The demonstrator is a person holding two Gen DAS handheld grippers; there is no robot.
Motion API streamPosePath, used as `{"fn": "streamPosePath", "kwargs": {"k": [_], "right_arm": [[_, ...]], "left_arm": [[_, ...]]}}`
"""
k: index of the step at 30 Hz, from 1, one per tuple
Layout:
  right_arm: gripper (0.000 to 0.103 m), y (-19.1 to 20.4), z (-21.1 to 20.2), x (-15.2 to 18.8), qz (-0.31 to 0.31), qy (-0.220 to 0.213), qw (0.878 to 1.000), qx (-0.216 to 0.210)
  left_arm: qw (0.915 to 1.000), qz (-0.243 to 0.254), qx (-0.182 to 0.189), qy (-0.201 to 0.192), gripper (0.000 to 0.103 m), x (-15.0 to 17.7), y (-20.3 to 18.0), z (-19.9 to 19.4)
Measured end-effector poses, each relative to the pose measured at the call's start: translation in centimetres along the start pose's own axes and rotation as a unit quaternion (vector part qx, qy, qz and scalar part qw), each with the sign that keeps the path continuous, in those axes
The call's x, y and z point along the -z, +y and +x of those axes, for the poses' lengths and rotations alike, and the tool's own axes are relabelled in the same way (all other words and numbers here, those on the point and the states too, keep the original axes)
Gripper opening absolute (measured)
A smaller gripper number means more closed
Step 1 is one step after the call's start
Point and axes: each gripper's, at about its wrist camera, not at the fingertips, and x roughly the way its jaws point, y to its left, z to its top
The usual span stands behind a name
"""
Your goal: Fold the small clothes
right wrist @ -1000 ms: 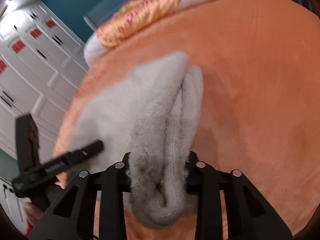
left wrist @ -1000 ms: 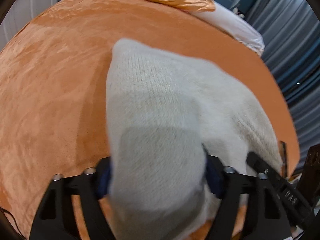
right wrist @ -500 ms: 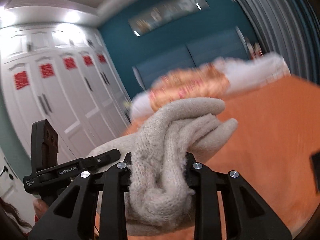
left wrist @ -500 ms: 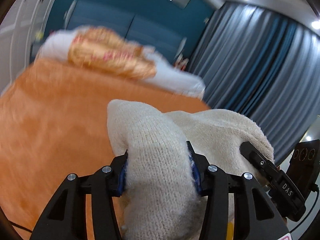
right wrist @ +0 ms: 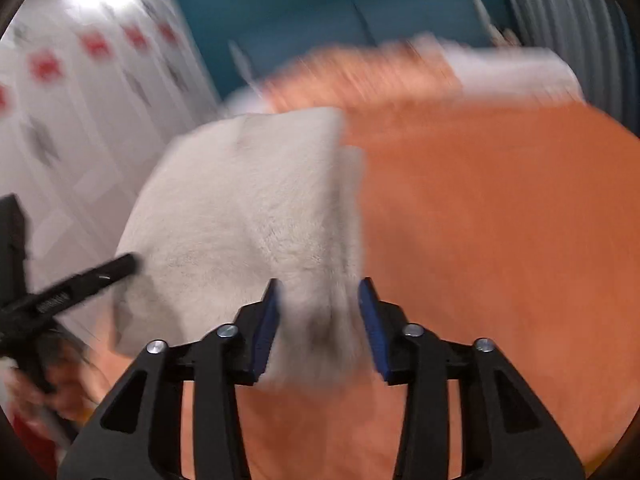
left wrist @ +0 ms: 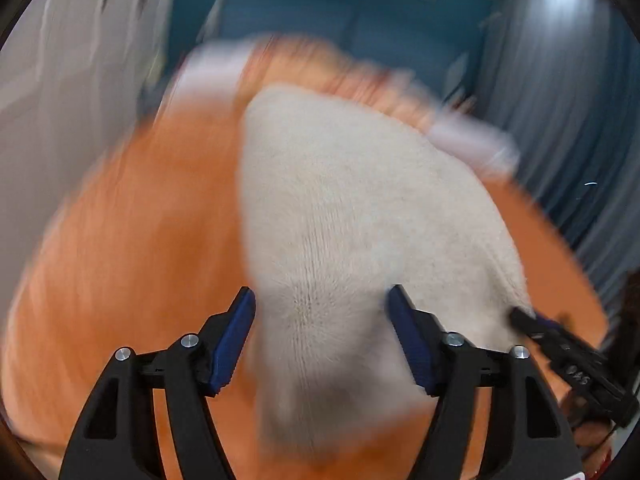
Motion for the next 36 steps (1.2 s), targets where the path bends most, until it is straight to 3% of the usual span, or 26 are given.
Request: {"fn": "streamPosePath", "kwargs": {"k": [1, 2, 6, 10, 11, 14, 15, 17, 19, 21, 23, 26, 28, 31, 34, 36], "right_arm": [[0.034, -0.6, 1.3, 2.3, 0.003, 0.031, 0.999, 0.020], [0.034, -1.0, 1.6, 3.9, 0.013, 0.046, 0.999, 0.014], [0.034, -1.0, 1.2, 6.0, 0.022, 0.068, 0.997, 0.003], [0.040, -0.8, 3.0, 2.6, 0.020, 0.057, 0.998, -0.006], [0.046, -0.6, 3.8, 2.1, 0.023, 0.058, 0.998, -0.006], [0.054, -0.1, 6.3, 0.8, 0.014, 0.058, 0.998, 0.009], [0.059, 0.2, 7.6, 1.2, 0.007, 0.060, 0.998, 0.018], [0.059, 0.6, 9.3, 1.9, 0.000, 0.074, 0.997, 0.023], [0.052, 0.3, 10.9, 2.9, 0.001, 0.092, 0.996, 0.016], [0.031, 0.0, 11.3, 3.6, 0.005, 0.093, 0.996, 0.000], [0.022, 0.2, 10.6, 3.2, 0.004, 0.078, 0.997, -0.011], [0.019, -0.3, 8.4, 2.2, 0.021, 0.045, 0.998, -0.039], [0.019, -0.7, 7.5, 2.2, 0.031, 0.034, 0.998, -0.049], [0.022, -1.3, 10.5, 4.3, 0.015, 0.088, 0.996, -0.028], [0.029, -0.5, 9.3, 4.3, -0.010, 0.072, 0.997, -0.015], [0.031, 0.6, 6.8, 3.6, -0.036, 0.049, 0.998, 0.008]], "left_arm": [[0.9993, -0.022, -0.006, 0.031, 0.047, 1.9, 1.6, 1.8], [0.9978, -0.042, -0.009, 0.050, 0.047, 3.7, 2.9, 2.6], [0.9956, -0.077, -0.010, 0.053, 0.048, 6.6, 5.1, 1.5], [0.9941, -0.100, 0.026, 0.033, 0.057, 5.0, 5.2, 0.7], [0.9934, -0.107, 0.033, 0.027, 0.061, 4.3, 5.2, 0.9], [0.9912, -0.118, 0.056, 0.020, 0.071, 1.3, 5.7, 3.7], [0.9908, -0.120, 0.056, 0.026, 0.072, 0.9, 5.8, 4.8], [0.9897, -0.121, 0.061, 0.047, 0.072, 0.8, 5.8, 6.9], [0.9886, -0.125, 0.053, 0.066, 0.072, 0.9, 5.6, 9.1], [0.9922, -0.102, 0.043, 0.057, 0.071, 0.7, 4.7, 10.0], [0.9950, -0.077, 0.046, 0.043, 0.055, 0.0, 3.9, 9.8], [0.9964, -0.053, 0.064, 0.017, 0.037, -1.6, 3.5, 8.7], [0.9969, -0.041, 0.067, 0.001, 0.032, -2.3, 3.5, 8.2], [0.9987, -0.031, 0.019, 0.035, 0.034, -1.3, 3.9, 10.6], [0.9992, -0.034, -0.011, 0.018, 0.040, -0.4, 3.5, 9.6], [0.9988, -0.031, -0.038, 0.004, 0.039, -0.1, 2.5, 7.4]]}}
